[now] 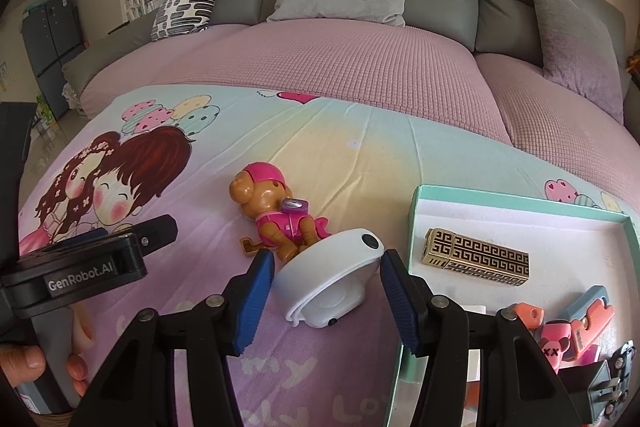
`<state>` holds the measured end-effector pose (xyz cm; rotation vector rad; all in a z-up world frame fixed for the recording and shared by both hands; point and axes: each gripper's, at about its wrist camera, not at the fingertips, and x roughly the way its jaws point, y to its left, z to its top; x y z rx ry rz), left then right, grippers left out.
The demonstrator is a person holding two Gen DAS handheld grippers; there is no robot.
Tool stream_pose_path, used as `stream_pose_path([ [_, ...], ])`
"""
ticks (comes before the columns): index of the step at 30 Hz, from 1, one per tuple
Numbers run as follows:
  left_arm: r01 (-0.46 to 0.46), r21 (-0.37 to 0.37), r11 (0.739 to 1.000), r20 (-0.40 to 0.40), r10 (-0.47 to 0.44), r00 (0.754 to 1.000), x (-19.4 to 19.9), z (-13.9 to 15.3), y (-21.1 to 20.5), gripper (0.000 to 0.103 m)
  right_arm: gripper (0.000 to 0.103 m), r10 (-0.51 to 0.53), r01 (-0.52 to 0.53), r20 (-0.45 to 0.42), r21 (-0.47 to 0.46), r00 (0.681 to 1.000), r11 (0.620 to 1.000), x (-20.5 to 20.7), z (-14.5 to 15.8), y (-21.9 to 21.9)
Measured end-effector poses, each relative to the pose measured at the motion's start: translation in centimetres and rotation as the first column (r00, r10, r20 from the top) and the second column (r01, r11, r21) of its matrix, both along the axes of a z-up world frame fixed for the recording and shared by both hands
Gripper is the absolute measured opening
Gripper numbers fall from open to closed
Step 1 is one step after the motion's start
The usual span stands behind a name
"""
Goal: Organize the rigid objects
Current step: 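Move the left tool to the pink-helmeted toy dog while the right tool approaches the white ring, then grasp the toy dog with the left tool while the right tool grasps the white ring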
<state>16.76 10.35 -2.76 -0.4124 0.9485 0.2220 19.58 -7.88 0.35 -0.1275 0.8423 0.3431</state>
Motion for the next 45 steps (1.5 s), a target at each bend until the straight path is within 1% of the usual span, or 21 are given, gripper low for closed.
stream_pose_path([
  [2, 0.017, -0.013, 1.0, 0.005, -0.017, 1.0, 0.2, -0.1, -0.3, 0.103, 0.058, -0.007, 0.007, 0.012, 0.004, 1.0, 1.0, -0.1, 0.5, -0.4],
  [6, 0.04, -0.01, 0.999, 0.001, -0.04, 0.999, 0.8, 0.0, -1.3, 0.103, 0.058, -0.028, 0.027, 0.033, 0.032, 0.999, 0.999, -0.2, 1.9, -1.6],
  [9, 0.077, -0.041, 0.996, 0.033, -0.076, 0.997, 1.2, 0.5, -2.2, 0.103, 0.058, -0.048, 0.045, 0.06, 0.05, 0.997, 0.998, -0.3, 3.1, -2.6],
  [11, 0.114, -0.041, 0.993, 0.052, -0.112, 0.992, 1.6, 0.9, -3.2, 0.103, 0.058, -0.061, 0.057, 0.079, 0.056, 0.995, 0.997, -0.4, 3.9, -3.4],
  [14, 0.167, 0.006, 0.986, 0.068, -0.167, 0.984, 2.5, 1.5, -5.1, 0.103, 0.058, -0.086, 0.081, 0.102, 0.061, 0.991, 0.995, -0.4, 4.7, -4.6],
  [18, 0.238, 0.04, 0.97, 0.082, -0.241, 0.967, 3.9, 1.7, -7.3, 0.103, 0.058, -0.126, 0.119, 0.118, 0.063, 0.985, 0.991, -0.3, 5.1, -6.4],
  [23, 0.279, 0.119, 0.953, 0.029, -0.284, 0.958, 5.6, 0.8, -9.1, 0.103, 0.058, -0.164, 0.155, 0.112, 0.079, 0.98, 0.985, -0.2, 4.9, -8.2],
  [29, 0.295, 0.182, 0.938, -0.024, -0.295, 0.955, 6.8, -0.4, -10.4, 0.103, 0.058, -0.181, 0.173, 0.099, 0.085, 0.978, 0.981, -0.1, 4.2, -9.1],
  [34, 0.288, 0.245, 0.926, -0.056, -0.283, 0.957, 7.3, -1.0, -11.1, 0.103, 0.058, -0.19, 0.182, 0.092, 0.091, 0.977, 0.979, -0.2, 3.8, -9.6],
  [41, 0.264, 0.276, 0.924, -0.044, -0.263, 0.964, 7.8, -1.2, -11.5, 0.103, 0.058, -0.198, 0.19, 0.085, 0.091, 0.977, 0.978, -0.3, 3.5, -10.0],
  [45, 0.25, 0.277, 0.928, -0.035, -0.25, 0.968, 7.9, -1.3, -11.5, 0.103, 0.058, -0.199, 0.192, 0.08, 0.09, 0.977, 0.977, -0.4, 3.4, -10.0],
])
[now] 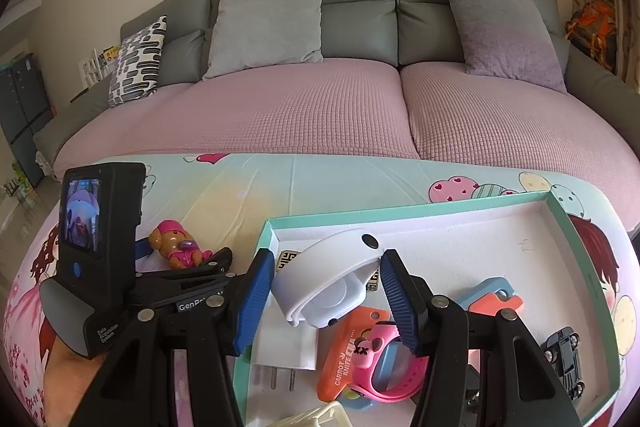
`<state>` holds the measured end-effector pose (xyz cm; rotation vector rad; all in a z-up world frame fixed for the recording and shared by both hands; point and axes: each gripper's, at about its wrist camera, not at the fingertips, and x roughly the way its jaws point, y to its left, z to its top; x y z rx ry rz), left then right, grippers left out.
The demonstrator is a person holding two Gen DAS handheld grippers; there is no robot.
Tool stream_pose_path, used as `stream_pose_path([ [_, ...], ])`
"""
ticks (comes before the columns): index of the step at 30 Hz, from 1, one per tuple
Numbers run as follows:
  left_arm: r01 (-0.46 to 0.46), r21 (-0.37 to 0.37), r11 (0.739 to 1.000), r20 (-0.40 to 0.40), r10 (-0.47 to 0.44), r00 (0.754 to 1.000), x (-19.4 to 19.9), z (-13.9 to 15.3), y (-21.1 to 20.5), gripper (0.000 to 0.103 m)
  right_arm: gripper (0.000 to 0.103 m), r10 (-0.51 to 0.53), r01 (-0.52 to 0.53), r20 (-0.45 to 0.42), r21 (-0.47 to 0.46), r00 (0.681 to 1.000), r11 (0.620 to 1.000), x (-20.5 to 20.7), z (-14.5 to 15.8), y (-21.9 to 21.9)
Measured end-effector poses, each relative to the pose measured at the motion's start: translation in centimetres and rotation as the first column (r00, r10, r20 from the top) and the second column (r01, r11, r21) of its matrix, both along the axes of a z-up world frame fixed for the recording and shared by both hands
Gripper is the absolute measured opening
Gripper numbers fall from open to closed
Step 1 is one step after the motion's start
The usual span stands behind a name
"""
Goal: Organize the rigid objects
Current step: 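Grasp the toy dog with the left tool while the right tool grasps the white ring, then carry the toy dog and white ring into the tray and open both tools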
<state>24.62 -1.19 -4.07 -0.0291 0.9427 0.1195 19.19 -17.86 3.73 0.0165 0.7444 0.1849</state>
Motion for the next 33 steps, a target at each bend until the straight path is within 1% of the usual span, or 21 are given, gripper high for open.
stream_pose_path([
  [5, -0.013, -0.013, 1.0, 0.011, 0.014, 1.0, -0.2, 0.0, 0.1, 0.103, 0.058, 0.001, -0.001, -0.005, 0.0, 1.0, 1.0, -0.1, -0.1, 0.0],
  [7, -0.008, -0.011, 1.0, 0.022, 0.008, 1.0, -0.3, 0.0, 0.0, 0.101, 0.058, 0.001, -0.001, -0.005, 0.0, 1.0, 1.0, -0.2, -0.1, -0.1],
  [8, 0.0, -0.013, 1.0, 0.029, 0.0, 1.0, -0.4, 0.1, -0.1, 0.093, 0.058, 0.001, -0.001, -0.006, 0.0, 1.0, 1.0, -0.1, -0.1, -0.1],
  [9, 0.012, -0.021, 1.0, 0.038, -0.011, 0.999, -0.7, 0.3, -0.1, 0.083, 0.058, 0.001, -0.001, -0.006, 0.001, 1.0, 1.0, -0.1, -0.1, -0.1],
  [10, 0.02, -0.024, 1.0, 0.048, -0.018, 0.999, -0.9, 0.5, -0.2, 0.079, 0.058, 0.001, -0.001, -0.007, 0.001, 1.0, 1.0, -0.1, -0.2, -0.1],
  [12, 0.025, -0.025, 0.999, 0.054, -0.024, 0.998, -1.1, 0.6, -0.2, 0.079, 0.058, -0.002, 0.002, -0.01, -0.001, 1.0, 1.0, -0.3, -0.3, -0.1],
  [16, 0.019, -0.058, 0.998, 0.086, -0.014, 0.996, -1.7, 1.2, 0.4, 0.079, 0.058, -0.018, 0.018, -0.013, -0.005, 1.0, 1.0, -0.7, -0.3, -0.4],
  [19, 0.014, -0.073, 0.997, 0.128, -0.005, 0.992, -2.6, 2.1, 0.7, 0.079, 0.058, -0.041, 0.042, -0.014, 0.018, 0.999, 0.999, -1.3, 0.0, -1.2],
  [23, 0.023, -0.087, 0.996, 0.166, -0.008, 0.986, -4.1, 3.7, 0.8, 0.079, 0.058, -0.082, 0.082, -0.003, 0.055, 0.997, 0.995, -2.4, 0.8, -2.7],
  [24, 0.03, -0.092, 0.995, 0.181, -0.013, 0.983, -4.6, 4.2, 0.6, 0.079, 0.054, -0.095, 0.095, 0.0, 0.063, 0.995, 0.993, -2.7, 1.0, -3.1],
  [25, 0.042, -0.099, 0.994, 0.196, -0.022, 0.98, -5.1, 4.8, 0.4, 0.079, 0.049, -0.107, 0.107, 0.004, 0.069, 0.994, 0.992, -3.0, 1.3, -3.4],
  [27, 0.076, -0.112, 0.991, 0.22, -0.05, 0.974, -6.0, 5.9, -0.3, 0.079, 0.048, -0.142, 0.14, 0.015, 0.071, 0.99, 0.988, -3.5, 1.8, -4.2],
  [29, 0.108, -0.105, 0.989, 0.228, -0.082, 0.97, -6.6, 6.9, -1.3, 0.079, 0.048, -0.167, 0.166, 0.021, 0.062, 0.986, 0.984, -3.9, 2.2, -4.9],
  [31, 0.137, -0.097, 0.986, 0.229, -0.112, 0.967, -6.9, 7.4, -2.6, 0.079, 0.048, -0.194, 0.192, 0.017, 0.06, 0.981, 0.98, -4.2, 2.3, -5.5],
  [33, 0.169, -0.102, 0.98, 0.221, -0.144, 0.965, -7.1, 7.8, -3.8, 0.079, 0.048, -0.219, 0.219, -0.002, 0.082, 0.976, 0.972, -4.5, 2.2, -6.2],
])
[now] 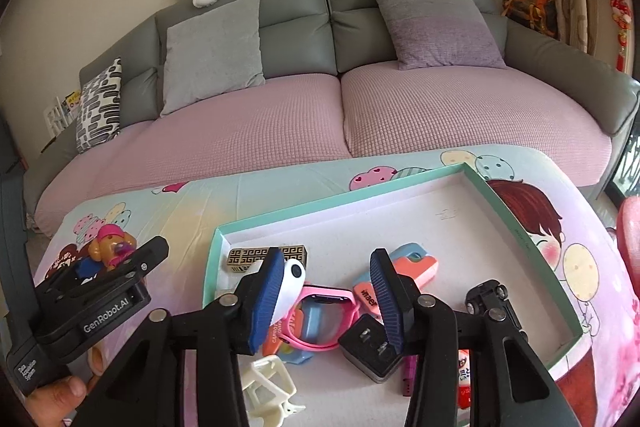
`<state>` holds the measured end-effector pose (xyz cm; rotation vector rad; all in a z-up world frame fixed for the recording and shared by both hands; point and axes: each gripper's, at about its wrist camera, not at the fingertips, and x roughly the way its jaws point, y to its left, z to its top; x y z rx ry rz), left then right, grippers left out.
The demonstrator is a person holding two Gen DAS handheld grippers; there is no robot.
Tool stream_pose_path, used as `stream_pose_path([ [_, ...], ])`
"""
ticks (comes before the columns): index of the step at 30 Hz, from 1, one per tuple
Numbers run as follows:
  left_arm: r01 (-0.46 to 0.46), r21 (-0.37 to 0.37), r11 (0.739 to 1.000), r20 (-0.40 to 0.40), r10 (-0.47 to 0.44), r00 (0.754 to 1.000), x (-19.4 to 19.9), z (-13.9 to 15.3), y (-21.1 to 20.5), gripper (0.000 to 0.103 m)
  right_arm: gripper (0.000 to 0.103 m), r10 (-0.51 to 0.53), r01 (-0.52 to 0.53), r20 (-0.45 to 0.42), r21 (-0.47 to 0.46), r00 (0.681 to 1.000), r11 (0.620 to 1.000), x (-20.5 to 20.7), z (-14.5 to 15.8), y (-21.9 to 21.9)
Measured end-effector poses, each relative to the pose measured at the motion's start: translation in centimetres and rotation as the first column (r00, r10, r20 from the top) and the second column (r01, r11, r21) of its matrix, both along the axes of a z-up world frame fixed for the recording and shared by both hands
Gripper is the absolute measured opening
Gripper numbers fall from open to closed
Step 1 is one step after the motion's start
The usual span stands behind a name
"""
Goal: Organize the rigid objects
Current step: 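Carry the toy dog and white ring into the tray and open both tools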
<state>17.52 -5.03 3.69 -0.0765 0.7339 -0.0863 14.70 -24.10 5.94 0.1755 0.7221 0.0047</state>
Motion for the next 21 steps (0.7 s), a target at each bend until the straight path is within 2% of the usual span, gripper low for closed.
stream_pose_path([
  [4, 0.045, 0.039, 0.998, -0.013, -0.044, 0.999, -0.4, 0.1, -2.7, 0.079, 0.048, -0.042, 0.043, -0.023, 0.058, 0.999, 0.997, -1.5, -0.3, -1.4],
  [9, 0.089, 0.042, 0.995, 0.008, -0.09, 0.996, -1.9, 1.4, -4.8, 0.079, 0.048, -0.175, 0.178, -0.055, 0.058, 0.983, 0.982, -4.0, -0.6, -4.3],
  [13, 0.162, 0.055, 0.985, 0.003, -0.162, 0.987, -3.4, 1.6, -7.5, 0.079, 0.048, -0.226, 0.231, -0.076, 0.065, 0.971, 0.971, -4.7, -1.2, -6.6],
  [17, 0.218, 0.076, 0.973, -0.023, -0.217, 0.976, -4.2, 1.2, -9.9, 0.079, 0.048, -0.224, 0.227, -0.079, 0.037, 0.971, 0.973, -4.7, -1.2, -7.2],
  [21, 0.233, 0.088, 0.969, -0.04, -0.23, 0.972, -4.3, 1.1, -10.9, 0.08, 0.048, -0.218, 0.221, -0.074, 0.032, 0.973, 0.975, -4.8, -1.1, -7.5],
])
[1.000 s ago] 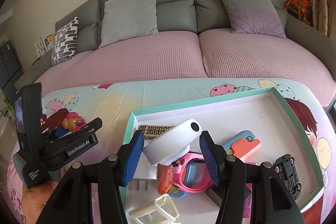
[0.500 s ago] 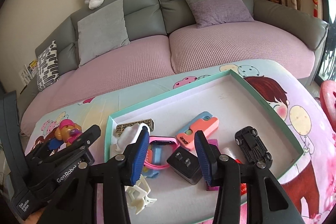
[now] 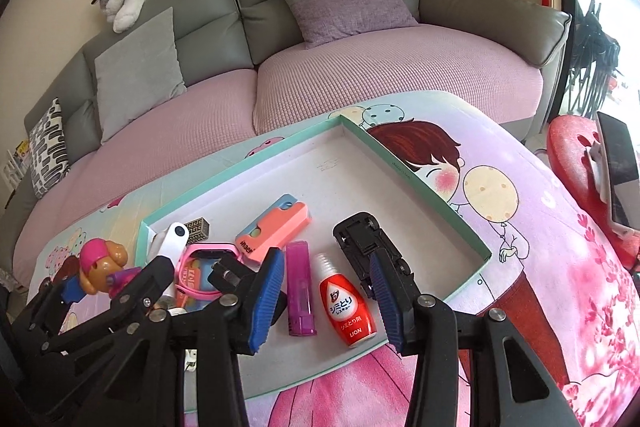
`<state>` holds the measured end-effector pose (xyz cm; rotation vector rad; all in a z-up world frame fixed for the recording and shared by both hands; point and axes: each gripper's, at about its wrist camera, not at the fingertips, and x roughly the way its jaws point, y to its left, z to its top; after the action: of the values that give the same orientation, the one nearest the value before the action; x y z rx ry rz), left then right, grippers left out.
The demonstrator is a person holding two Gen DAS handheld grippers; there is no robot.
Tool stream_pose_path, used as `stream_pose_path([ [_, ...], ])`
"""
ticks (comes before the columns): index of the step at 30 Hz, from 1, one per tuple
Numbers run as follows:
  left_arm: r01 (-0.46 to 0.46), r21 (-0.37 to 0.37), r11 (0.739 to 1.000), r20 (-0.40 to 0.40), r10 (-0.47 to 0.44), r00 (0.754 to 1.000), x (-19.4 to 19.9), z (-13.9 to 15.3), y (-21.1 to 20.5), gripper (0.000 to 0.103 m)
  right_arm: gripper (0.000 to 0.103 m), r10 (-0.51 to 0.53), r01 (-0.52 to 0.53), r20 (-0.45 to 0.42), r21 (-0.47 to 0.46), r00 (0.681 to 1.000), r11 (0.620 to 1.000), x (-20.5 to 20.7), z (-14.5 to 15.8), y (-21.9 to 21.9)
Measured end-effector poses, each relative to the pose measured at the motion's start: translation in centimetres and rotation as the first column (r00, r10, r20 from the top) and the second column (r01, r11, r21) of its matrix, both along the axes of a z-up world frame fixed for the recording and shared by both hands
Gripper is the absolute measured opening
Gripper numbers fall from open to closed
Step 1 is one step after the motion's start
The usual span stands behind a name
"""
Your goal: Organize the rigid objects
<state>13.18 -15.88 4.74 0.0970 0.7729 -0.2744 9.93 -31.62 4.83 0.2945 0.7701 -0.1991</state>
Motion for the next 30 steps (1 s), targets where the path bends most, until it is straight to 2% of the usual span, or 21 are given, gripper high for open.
stream_pose_path([
  [5, -0.008, 0.007, 1.0, -0.016, 0.008, 1.0, -0.3, -0.1, 0.1, 0.085, 0.048, 0.004, -0.004, 0.003, 0.022, 1.0, 1.0, -0.2, 0.0, -0.3],
  [8, -0.045, -0.022, 0.999, -0.039, 0.044, 0.998, -0.6, 0.0, 1.3, 0.085, 0.048, 0.028, -0.028, -0.008, 0.017, 1.0, 0.999, -0.1, 0.0, 0.2],
  [12, -0.137, -0.048, 0.989, -0.055, 0.134, 0.989, -1.5, 0.1, 4.0, 0.088, 0.048, 0.077, -0.077, -0.033, -0.006, 0.997, 0.997, 0.0, -0.2, 1.6],
  [18, -0.285, -0.01, 0.959, -0.055, 0.284, 0.957, -3.2, -0.6, 8.0, 0.098, 0.05, 0.14, -0.144, -0.054, -0.065, 0.989, 0.987, -0.3, -0.1, 4.1],
  [22, -0.346, -0.008, 0.938, -0.085, 0.344, 0.935, -4.3, -1.6, 10.0, 0.098, 0.064, 0.169, -0.176, -0.074, -0.094, 0.983, 0.98, -1.0, -0.3, 5.5],
  [24, -0.365, -0.011, 0.931, -0.094, 0.362, 0.927, -4.8, -1.9, 10.7, 0.098, 0.067, 0.18, -0.189, -0.084, -0.102, 0.98, 0.977, -1.3, -0.5, 6.1],
  [30, -0.388, -0.02, 0.922, -0.111, 0.383, 0.917, -6.1, -2.2, 12.0, 0.098, 0.086, 0.196, -0.204, -0.1, -0.068, 0.975, 0.977, -2.7, -1.5, 6.9],
])
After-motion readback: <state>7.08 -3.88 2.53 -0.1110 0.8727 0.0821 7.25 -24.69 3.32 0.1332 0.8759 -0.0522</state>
